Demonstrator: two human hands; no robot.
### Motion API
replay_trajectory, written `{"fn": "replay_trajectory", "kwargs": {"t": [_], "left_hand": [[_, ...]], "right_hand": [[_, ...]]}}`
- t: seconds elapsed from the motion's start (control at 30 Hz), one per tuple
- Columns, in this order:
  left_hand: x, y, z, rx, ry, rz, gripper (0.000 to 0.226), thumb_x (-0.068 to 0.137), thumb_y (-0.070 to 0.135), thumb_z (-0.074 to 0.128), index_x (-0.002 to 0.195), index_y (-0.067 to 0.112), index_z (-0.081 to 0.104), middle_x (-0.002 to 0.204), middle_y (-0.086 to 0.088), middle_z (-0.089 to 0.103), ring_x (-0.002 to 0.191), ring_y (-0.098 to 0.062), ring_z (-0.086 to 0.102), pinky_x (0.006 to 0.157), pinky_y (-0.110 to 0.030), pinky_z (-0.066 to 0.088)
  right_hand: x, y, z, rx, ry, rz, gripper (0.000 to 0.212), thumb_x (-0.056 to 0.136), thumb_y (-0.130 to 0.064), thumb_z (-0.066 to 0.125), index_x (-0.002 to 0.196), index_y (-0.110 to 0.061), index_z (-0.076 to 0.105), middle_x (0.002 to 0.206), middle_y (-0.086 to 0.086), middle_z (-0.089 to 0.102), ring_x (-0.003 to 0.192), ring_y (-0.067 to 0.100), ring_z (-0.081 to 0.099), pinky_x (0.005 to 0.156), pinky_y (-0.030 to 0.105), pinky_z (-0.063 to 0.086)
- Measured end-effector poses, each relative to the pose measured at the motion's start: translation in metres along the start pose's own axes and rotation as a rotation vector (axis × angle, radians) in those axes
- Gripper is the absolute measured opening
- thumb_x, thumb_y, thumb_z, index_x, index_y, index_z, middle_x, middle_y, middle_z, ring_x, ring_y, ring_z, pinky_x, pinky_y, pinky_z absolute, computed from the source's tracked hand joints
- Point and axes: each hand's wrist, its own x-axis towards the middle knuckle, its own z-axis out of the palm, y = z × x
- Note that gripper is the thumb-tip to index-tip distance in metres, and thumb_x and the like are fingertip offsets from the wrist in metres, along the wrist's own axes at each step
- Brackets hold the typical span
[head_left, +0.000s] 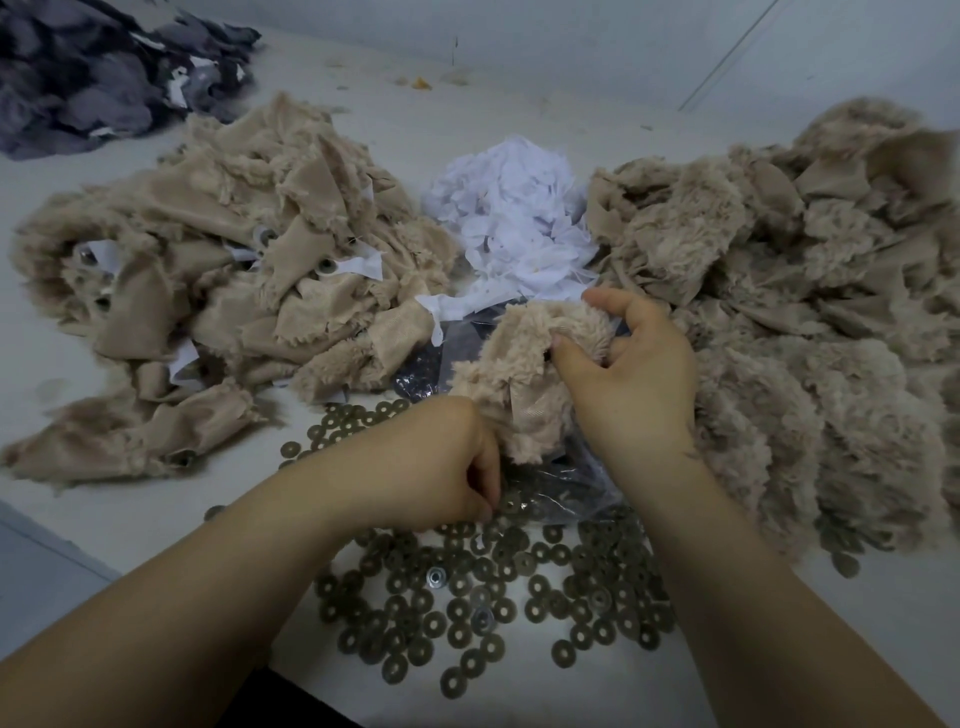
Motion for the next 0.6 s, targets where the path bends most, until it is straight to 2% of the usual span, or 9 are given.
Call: {"fn": "replay_trajectory", "kwargs": {"t": [0.13,0.2,0.27,0.33,0.43,0.53,0.6], "left_hand": [[0.000,0.008,0.007,0.034,0.114,0.153,0.013,0.072,0.029,0.085,0.072,0.027,0.072,0.071,0.016,0.062,0.069,0.000,0.059,0.059,-0.016,0.049],[0.001,0.008,0.010,0.102,0.150,0.172,0.023,0.070,0.035,0.085,0.082,0.029,0.067,0.072,0.016,0.057,0.071,0.000,0.055,0.059,-0.019,0.049],[0.003,0.007,0.013,0.150,0.141,0.160,0.028,0.072,0.035,0.084,0.096,0.030,0.069,0.079,0.016,0.057,0.072,0.000,0.054,0.065,-0.023,0.052],[0.003,0.006,0.017,0.177,0.111,0.155,0.024,0.077,0.032,0.080,0.099,0.025,0.073,0.087,0.015,0.061,0.077,-0.002,0.056,0.072,-0.027,0.053],[0.003,0.007,0.020,0.192,0.099,0.161,0.018,0.081,0.029,0.077,0.097,0.023,0.075,0.090,0.014,0.064,0.081,-0.003,0.057,0.077,-0.026,0.053],[0.004,0.008,0.021,0.224,0.094,0.192,0.006,0.084,0.022,0.072,0.088,0.021,0.076,0.087,0.010,0.068,0.079,-0.005,0.060,0.076,-0.027,0.053],[0.006,0.007,0.023,0.242,0.072,0.185,0.007,0.085,0.017,0.069,0.086,0.019,0.075,0.086,0.007,0.068,0.077,-0.007,0.060,0.073,-0.029,0.053]], "right_hand": [[0.000,0.001,0.001,-0.004,0.001,0.001,0.041,0.086,-0.024,0.075,0.124,-0.025,0.060,0.050,-0.008,0.037,0.039,0.006,0.038,0.039,0.015,0.032],[-0.001,0.001,0.001,0.009,0.003,0.011,0.041,0.086,-0.023,0.075,0.124,-0.025,0.061,0.049,-0.009,0.036,0.038,0.006,0.037,0.038,0.015,0.032],[-0.001,0.002,0.001,0.015,0.002,0.014,0.041,0.086,-0.023,0.075,0.124,-0.025,0.060,0.048,-0.009,0.036,0.038,0.007,0.036,0.038,0.015,0.032],[-0.001,0.002,0.001,0.021,-0.002,0.018,0.041,0.086,-0.023,0.075,0.125,-0.025,0.060,0.048,-0.009,0.036,0.039,0.007,0.035,0.038,0.016,0.031],[-0.001,0.001,0.001,0.019,-0.001,0.022,0.041,0.086,-0.023,0.075,0.124,-0.026,0.060,0.049,-0.008,0.036,0.039,0.007,0.036,0.038,0.015,0.032],[-0.001,0.000,0.001,0.011,-0.004,0.018,0.041,0.086,-0.023,0.075,0.124,-0.025,0.060,0.049,-0.007,0.037,0.039,0.006,0.038,0.038,0.013,0.032],[-0.001,-0.001,0.000,0.003,-0.006,0.017,0.041,0.086,-0.023,0.075,0.124,-0.025,0.060,0.050,-0.007,0.039,0.039,0.005,0.039,0.038,0.012,0.032]]}}
